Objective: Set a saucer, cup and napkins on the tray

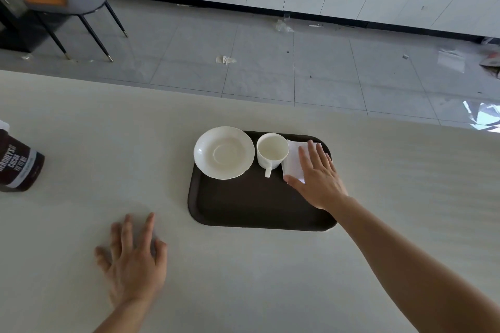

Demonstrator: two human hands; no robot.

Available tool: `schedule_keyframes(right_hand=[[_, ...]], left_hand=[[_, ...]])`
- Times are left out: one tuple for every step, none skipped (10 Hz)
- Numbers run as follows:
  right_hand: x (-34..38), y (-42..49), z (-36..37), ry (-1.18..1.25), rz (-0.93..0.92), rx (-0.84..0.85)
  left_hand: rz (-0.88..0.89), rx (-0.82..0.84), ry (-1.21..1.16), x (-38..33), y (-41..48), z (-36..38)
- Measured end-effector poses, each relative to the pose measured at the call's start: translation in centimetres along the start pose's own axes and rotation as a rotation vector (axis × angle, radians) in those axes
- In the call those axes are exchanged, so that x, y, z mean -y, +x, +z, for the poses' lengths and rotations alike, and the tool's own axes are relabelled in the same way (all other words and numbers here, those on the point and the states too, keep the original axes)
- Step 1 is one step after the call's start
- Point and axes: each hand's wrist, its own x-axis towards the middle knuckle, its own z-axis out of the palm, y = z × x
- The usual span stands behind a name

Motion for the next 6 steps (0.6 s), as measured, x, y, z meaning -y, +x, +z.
schedule_keyframes(right_hand=[[0.1, 0.3, 0.3, 0.038, 0.061, 0.045], [0.4, 0.7, 0.6, 0.023, 0.069, 0.074], [0.6, 0.8, 0.8, 0.024, 0.084, 0.09], [0.8, 0.4, 0.4, 0.066, 0.094, 0.047], [0.8, -0.7, 0.3, 0.118, 0.104, -0.025], [0.8, -1.5, 0.2, 0.148, 0.133, -0.017]], left_hand=[[0.005, 0.008, 0.001, -0.1, 0.0, -0.2], [-0.003, 0.01, 0.009, -0.1, 0.0, -0.1], [-0.004, 0.026, 0.017, 0.0, 0.0, -0.1], [0.004, 0.032, 0.012, 0.1, 0.2, -0.2], [0.016, 0.028, 0.031, 0.3, 0.0, 0.0], [0.016, 0.02, 0.005, 0.2, 0.2, 0.0]])
